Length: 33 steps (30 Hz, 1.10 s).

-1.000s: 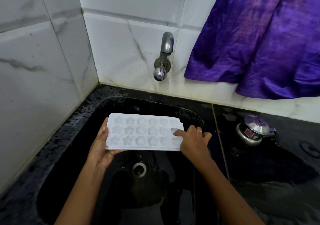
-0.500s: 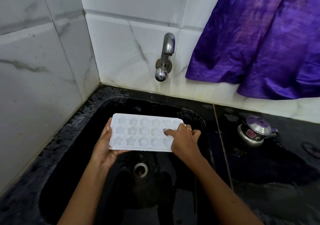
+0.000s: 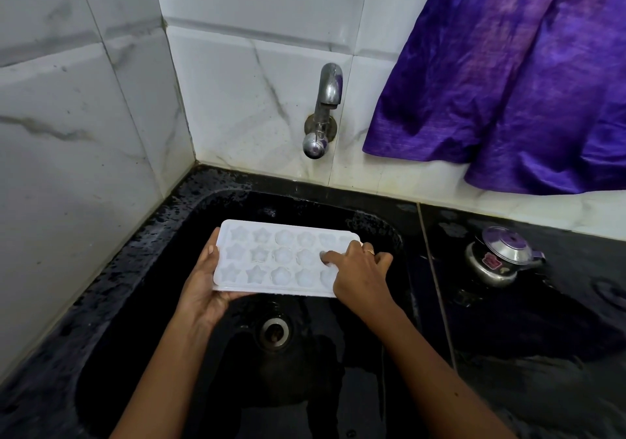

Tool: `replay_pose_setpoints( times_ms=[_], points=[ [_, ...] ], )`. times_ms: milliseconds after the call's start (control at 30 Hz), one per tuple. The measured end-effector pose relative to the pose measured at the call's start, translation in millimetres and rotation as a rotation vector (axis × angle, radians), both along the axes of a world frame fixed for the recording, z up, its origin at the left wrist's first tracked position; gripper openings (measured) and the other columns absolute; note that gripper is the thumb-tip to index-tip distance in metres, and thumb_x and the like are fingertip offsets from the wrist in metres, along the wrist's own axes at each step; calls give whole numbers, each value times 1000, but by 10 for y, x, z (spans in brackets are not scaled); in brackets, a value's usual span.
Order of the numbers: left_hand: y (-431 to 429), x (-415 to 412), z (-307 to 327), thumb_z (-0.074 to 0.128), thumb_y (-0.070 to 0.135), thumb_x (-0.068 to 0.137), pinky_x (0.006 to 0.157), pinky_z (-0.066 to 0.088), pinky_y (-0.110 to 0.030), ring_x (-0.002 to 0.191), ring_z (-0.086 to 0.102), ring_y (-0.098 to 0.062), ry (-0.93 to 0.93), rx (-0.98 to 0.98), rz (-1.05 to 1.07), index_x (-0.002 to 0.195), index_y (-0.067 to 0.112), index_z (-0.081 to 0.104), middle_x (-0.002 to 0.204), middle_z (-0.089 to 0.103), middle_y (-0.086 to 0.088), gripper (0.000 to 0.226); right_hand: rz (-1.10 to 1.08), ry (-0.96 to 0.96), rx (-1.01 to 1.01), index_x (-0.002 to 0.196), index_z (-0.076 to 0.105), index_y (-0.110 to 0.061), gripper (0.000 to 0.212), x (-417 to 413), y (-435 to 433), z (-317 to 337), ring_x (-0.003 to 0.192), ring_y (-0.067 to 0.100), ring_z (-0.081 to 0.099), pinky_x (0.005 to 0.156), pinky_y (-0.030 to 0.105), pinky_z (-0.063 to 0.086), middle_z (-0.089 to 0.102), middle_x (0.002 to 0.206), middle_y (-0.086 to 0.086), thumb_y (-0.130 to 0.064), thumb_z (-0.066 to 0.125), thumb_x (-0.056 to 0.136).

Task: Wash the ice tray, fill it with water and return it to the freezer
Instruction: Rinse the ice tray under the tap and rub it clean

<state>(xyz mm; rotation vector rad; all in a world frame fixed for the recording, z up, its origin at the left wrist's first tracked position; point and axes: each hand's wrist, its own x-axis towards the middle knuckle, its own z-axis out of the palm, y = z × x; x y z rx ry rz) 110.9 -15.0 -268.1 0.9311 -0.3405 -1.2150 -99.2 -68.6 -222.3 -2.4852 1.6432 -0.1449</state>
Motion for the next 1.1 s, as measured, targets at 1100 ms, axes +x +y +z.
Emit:
replay_pose_setpoints(
  times_ms=[1100],
  points=[
    [17,-50,0,35,29,99,51,57,-44,82,71,-14,-17,2,6,131,30,46,95,73,12,34,82,-25,-16,121,54,-34,57,254,38,14,112,24,36,84,36,13,45,114,4,4,40,81]
  ],
)
